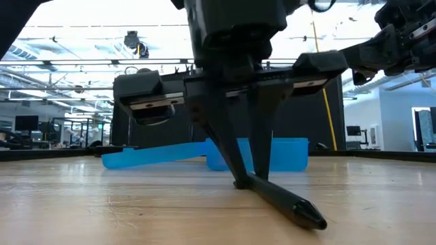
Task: Pick & place school supplies into a supply box
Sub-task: Put the black pen into the blue supply box
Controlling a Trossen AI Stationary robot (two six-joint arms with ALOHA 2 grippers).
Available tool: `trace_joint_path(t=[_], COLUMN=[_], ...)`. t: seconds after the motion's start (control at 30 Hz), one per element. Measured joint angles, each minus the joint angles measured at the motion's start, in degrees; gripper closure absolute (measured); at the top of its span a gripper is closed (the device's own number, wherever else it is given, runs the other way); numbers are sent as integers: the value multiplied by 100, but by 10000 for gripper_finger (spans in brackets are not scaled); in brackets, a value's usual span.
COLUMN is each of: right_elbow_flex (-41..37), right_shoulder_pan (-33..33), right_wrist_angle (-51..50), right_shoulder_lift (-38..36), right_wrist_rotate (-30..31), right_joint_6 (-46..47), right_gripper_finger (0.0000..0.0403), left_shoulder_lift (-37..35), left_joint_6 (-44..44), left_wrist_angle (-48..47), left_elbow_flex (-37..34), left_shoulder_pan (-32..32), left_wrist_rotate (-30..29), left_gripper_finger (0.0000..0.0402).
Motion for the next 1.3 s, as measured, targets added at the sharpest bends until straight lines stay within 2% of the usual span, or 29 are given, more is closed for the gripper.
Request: trace_joint_path(t=[0.17,0.7,0.8,0.97,1.1,1.3], right_elbow_flex=[0,0,0,0,0,0], right_shoulder_pan=[-9,-7,-7,-7,-7,-7], right_wrist_angle=[2,2,1,2,3,0], right_shoulder_lift=[0,-2,-2,-2,-2,-2], right_wrist_rotate=[0,0,0,0,0,0], right_joint_6=[-19,-10,-22,-58,-58,-43], right_gripper_finger=[403,403,403,403,403,403], left_shoulder_lift=[-5,-3,28,75,84,70], left_joint_6=[17,-407,-407,-379,-352,-142], left_wrist_angle=[41,102,36,-28,6,128], left_elbow_flex=[-1,51,189,532,602,312], left_shoulder_pan=[-203,-364,-408,-389,-388,-362], left_wrist_rotate=[-393,-384,-271,442,500,500], left_gripper_finger=[331,327,327,327,327,327])
